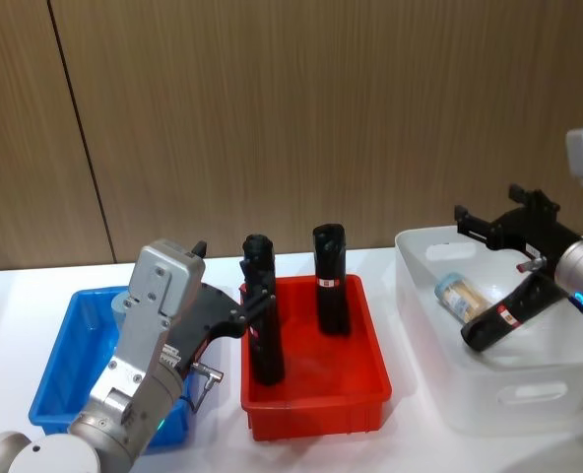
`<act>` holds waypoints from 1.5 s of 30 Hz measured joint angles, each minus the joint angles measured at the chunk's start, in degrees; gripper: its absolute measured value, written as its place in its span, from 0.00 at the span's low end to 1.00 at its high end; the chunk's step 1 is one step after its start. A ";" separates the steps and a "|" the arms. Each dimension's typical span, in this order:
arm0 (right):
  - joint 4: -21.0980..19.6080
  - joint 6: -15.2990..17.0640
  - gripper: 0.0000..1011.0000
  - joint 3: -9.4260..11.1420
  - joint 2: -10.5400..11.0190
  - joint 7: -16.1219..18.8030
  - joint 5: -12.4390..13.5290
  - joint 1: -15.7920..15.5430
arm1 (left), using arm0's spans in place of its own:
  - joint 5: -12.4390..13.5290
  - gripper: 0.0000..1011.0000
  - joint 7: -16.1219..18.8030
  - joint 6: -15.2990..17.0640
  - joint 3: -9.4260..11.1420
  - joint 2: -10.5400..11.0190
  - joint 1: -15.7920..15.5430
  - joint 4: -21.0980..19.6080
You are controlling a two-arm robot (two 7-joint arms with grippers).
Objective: Pick the cotton swabs from the blue box and place them into the white box.
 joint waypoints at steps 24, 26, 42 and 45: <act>-4.07 -0.76 0.99 -0.44 0.44 -1.43 0.81 -4.09 | 0.00 0.99 0.00 0.00 0.00 0.00 0.00 0.00; -5.43 -1.13 0.99 -0.62 0.54 -2.08 0.97 -5.35 | 0.00 0.99 0.00 0.00 0.00 0.00 0.00 0.00; -15.21 -3.48 0.99 -1.95 1.25 -6.51 2.36 -14.41 | 0.00 0.99 0.00 0.00 0.00 0.00 0.00 0.00; -16.60 -3.84 0.99 -2.14 1.36 -7.09 2.64 -15.73 | 0.00 0.99 -0.01 0.00 0.00 0.00 0.00 0.00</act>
